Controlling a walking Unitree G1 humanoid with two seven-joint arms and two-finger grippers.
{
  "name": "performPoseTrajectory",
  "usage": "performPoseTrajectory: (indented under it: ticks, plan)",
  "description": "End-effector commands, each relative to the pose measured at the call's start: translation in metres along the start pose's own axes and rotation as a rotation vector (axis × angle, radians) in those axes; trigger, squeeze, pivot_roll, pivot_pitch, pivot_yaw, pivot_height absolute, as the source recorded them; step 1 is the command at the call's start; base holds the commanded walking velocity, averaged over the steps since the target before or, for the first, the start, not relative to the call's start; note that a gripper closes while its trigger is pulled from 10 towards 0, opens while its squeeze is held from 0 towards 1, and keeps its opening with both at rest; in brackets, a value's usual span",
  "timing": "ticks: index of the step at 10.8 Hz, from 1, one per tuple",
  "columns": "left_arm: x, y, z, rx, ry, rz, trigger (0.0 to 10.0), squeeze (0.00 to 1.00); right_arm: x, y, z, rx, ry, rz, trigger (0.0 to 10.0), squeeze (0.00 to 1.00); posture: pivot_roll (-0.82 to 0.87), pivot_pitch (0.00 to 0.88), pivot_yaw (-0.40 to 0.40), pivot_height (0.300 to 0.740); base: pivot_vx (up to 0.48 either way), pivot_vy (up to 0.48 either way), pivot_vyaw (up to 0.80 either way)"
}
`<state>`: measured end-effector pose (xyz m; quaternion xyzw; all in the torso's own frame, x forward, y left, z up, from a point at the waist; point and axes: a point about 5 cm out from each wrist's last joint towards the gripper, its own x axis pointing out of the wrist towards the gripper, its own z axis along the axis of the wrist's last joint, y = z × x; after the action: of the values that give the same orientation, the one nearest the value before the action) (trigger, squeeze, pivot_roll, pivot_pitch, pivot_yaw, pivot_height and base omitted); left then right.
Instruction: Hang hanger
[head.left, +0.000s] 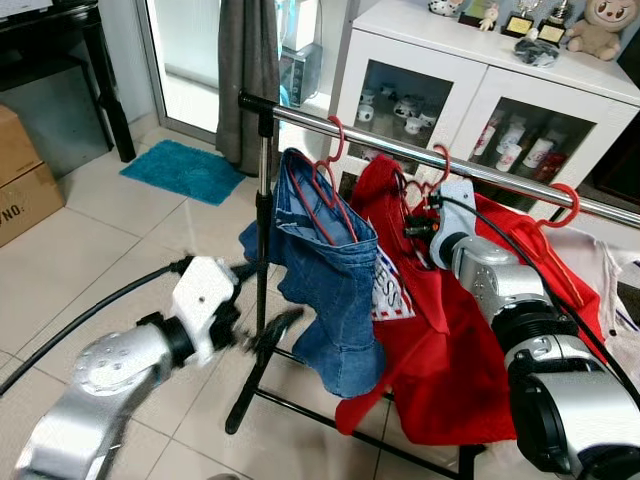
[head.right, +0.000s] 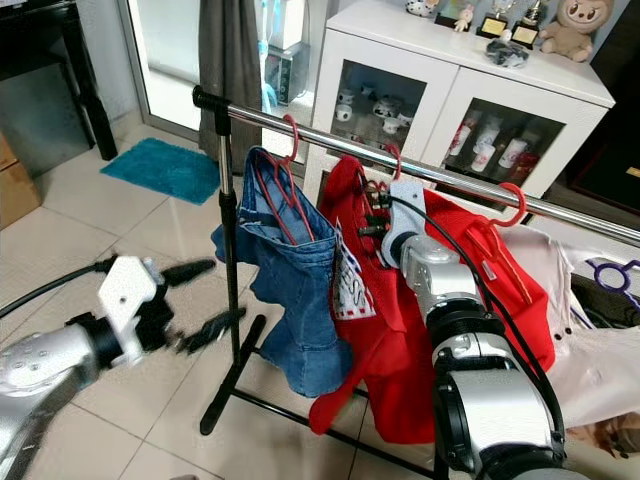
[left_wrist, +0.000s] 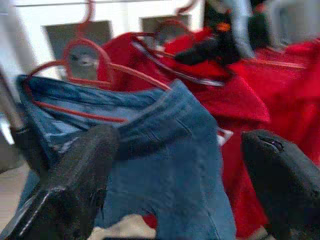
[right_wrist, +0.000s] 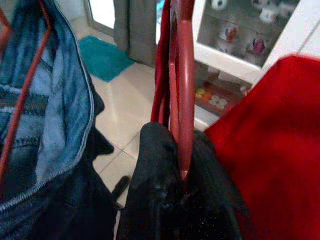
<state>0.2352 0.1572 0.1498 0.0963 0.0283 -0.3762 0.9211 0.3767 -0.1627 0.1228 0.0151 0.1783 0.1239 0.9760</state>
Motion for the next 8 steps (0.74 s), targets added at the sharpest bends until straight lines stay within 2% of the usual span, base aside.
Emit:
performPoseTrajectory:
  ticks: [1,2,4,5,7,8]
  plan:
    - [0.003,0.002,0.000,0.000,0.000,0.032,10.0,0.00,-0.004,-0.006,0.010,0.007,-0.041,-0.004,0.0,0.00,0.04,0.000,-0.129,0.740,0.000,0.000,0.00]
    - [0.008,0.007,-0.006,-0.019,0.043,0.123,10.0,0.00,-0.007,-0.006,0.011,0.008,-0.069,-0.012,0.0,0.00,0.02,0.000,-0.120,0.740,0.000,0.000,0.00]
    - [0.018,0.009,-0.004,-0.026,0.003,0.217,10.0,0.00,-0.024,-0.003,0.023,-0.005,-0.227,0.004,0.0,0.00,-0.01,0.000,-0.113,0.740,0.000,0.000,0.00]
    - [0.021,0.008,-0.006,-0.042,0.004,0.250,10.0,0.00,-0.034,-0.002,0.019,-0.043,-0.243,-0.023,0.0,0.00,-0.03,0.000,-0.109,0.740,0.000,0.000,0.00]
    - [0.024,0.001,-0.009,-0.075,0.014,0.299,10.0,0.00,-0.051,0.013,0.002,-0.079,-0.246,0.043,0.0,0.00,-0.03,0.000,-0.113,0.740,0.000,0.000,0.00]
    - [0.024,-0.001,-0.009,-0.067,0.018,0.299,10.0,0.00,-0.055,0.016,-0.005,-0.083,-0.227,0.057,0.0,0.00,-0.03,0.000,-0.116,0.740,0.000,0.000,0.00]
